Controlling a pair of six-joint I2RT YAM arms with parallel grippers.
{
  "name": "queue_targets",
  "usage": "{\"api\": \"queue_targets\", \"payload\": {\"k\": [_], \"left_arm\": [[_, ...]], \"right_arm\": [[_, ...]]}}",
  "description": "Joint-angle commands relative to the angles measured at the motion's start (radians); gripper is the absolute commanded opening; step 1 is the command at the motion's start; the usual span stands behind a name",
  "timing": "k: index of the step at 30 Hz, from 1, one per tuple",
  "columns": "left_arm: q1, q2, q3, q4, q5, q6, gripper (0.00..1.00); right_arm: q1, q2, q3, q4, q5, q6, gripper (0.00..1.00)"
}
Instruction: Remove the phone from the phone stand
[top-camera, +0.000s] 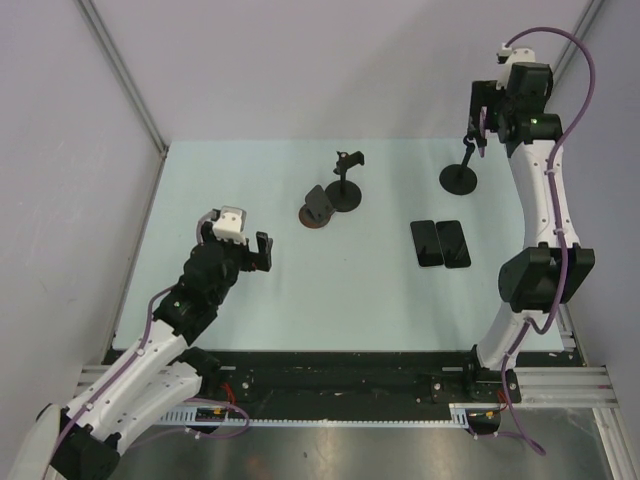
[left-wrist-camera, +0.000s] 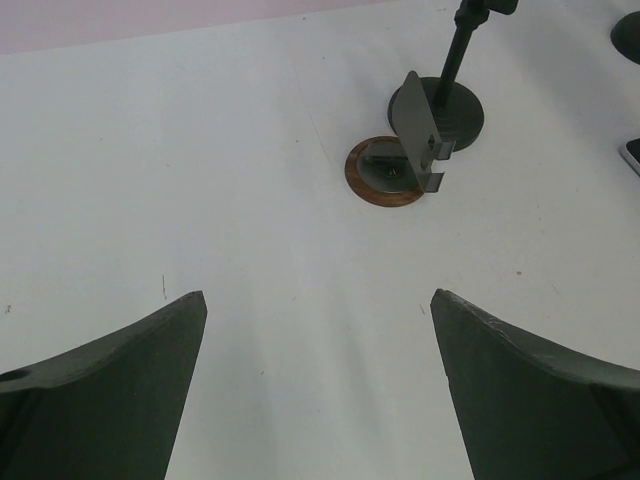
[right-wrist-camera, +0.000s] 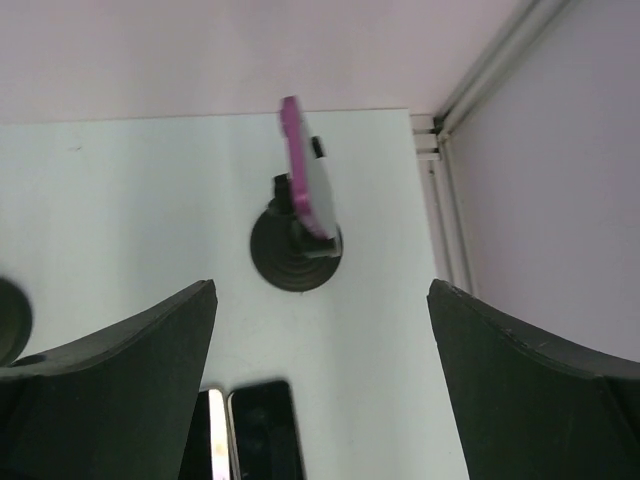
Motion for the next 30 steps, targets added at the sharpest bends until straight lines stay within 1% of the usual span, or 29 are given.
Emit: {"api": "queue_targets", "payload": {"k": [1,4,6,9,13,16,17,18,19,21,22,25,30], "left_arm": [[0.018,0.008,0.037,0.022,0.029,-0.01,1.0],[0.023,0.015,0.037,0.022,0.029,-0.012,1.0],[0.026,0.019,0.037,0.021,0.032,-0.012,1.0],[0.03,0.028,0.035,0.022,0.032,-0.012,1.0],[0.033,0.039,0.037,0.022,0.035,-0.012,1.0],[0.035,0.042,0.035,0.022,0.032,-0.01,1.0],[0.037,0.042,0.035,0.022,0.032,-0.009,1.0],[0.037,0.044,0.035,0.022,0.032,-0.007,1.0],[0.038,0.045,0.035,0.022,0.033,-0.009,1.0],[0.043,0.045,0.038,0.022,0.035,-0.009,1.0],[0.043,0.047,0.038,0.022,0.035,-0.009,1.0],[0.047,0.044,0.038,0.021,0.036,-0.006,1.0],[0.058,0.041,0.041,0.022,0.044,-0.007,1.0]], "right_arm": [[-0.036,0.067,0.062,0.079,0.035,-0.013,0.91],[-0.051,0.138,0.116,0.09,0.005,-0.04,0.88],[-0.062,0.185,0.151,0.096,-0.047,-0.04,0.86],[-0.071,0.236,0.179,0.127,-0.083,-0.027,0.83],[-0.074,0.291,0.217,0.169,-0.101,-0.031,0.77],[-0.074,0.322,0.232,0.191,-0.109,-0.025,0.67],[-0.073,0.328,0.231,0.194,-0.138,-0.024,0.58],[-0.07,0.333,0.234,0.196,-0.143,-0.022,0.51],[-0.067,0.336,0.232,0.197,-0.146,-0.022,0.39],[-0.059,0.337,0.231,0.193,-0.152,-0.027,0.26],[-0.047,0.331,0.231,0.188,-0.156,-0.03,0.15],[-0.016,0.301,0.211,0.205,-0.173,-0.036,0.0],[0.059,0.172,0.072,0.301,-0.186,-0.056,0.0]]}}
